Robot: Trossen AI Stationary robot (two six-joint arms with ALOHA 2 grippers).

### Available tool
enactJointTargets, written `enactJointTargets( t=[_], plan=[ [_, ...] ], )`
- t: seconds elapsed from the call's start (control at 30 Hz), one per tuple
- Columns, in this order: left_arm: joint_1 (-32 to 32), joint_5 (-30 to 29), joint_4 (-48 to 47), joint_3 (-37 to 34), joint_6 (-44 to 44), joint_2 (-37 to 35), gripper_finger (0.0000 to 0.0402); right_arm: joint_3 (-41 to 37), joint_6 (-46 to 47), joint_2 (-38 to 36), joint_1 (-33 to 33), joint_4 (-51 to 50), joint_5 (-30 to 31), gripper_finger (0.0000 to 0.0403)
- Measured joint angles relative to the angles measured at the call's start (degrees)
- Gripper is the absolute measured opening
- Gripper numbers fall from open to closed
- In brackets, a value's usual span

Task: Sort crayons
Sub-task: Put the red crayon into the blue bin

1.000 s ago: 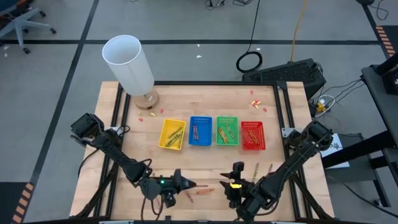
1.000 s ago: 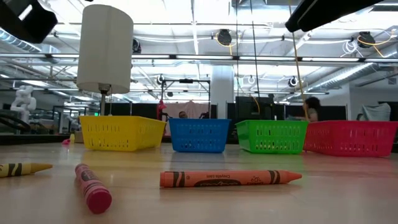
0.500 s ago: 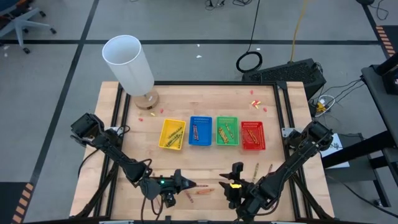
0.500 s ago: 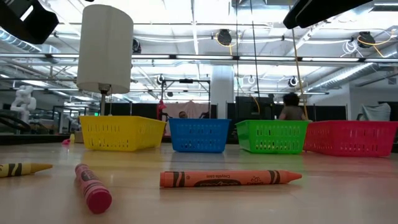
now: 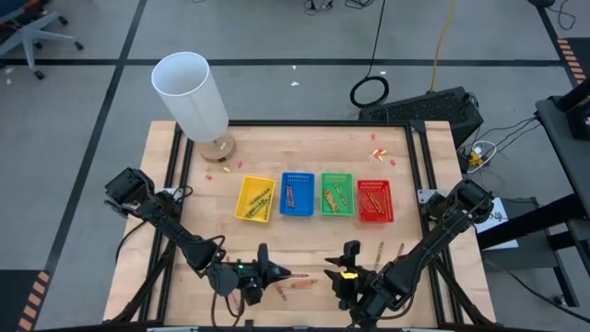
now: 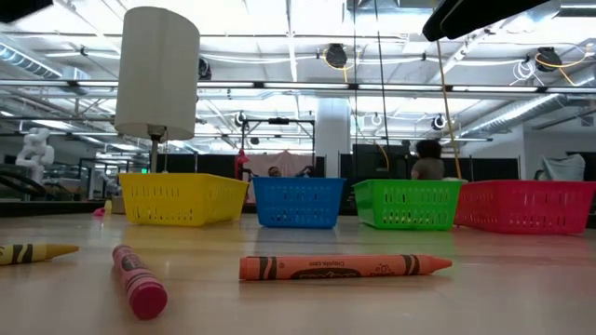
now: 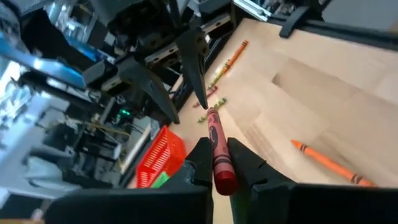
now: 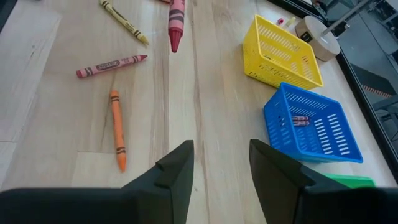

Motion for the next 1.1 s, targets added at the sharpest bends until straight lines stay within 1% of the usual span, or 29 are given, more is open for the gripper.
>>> enactJointTargets(
  t=[0.37,0.6,0.8,1.0,1.1],
  plan=[
    [0.00,0.04,0.02,0.00,-24.54,0.00,0.0013,0.00,0.48,0.00,0.00,-0.02,0.00,0.0139],
    [0.00,0.07,0.02,0.00,-36.01,0.02,0.0013,0.00,0.44,0.00,0.00,-0.04,0.00,0.0139],
    [0.00,0.09,0.04,0.00,-50.93,0.01,0.0013,0.00,0.57,0.00,0.00,-0.04,0.00,0.0139],
    [0.00,0.09,0.04,0.00,-59.75,0.02,0.0013,0.00,0.55,0.00,0.00,-0.04,0.00,0.0139],
    [0.00,0.09,0.04,0.00,-66.01,0.02,0.0013,0.00,0.56,0.00,0.00,-0.04,0.00,0.0139]
  ],
)
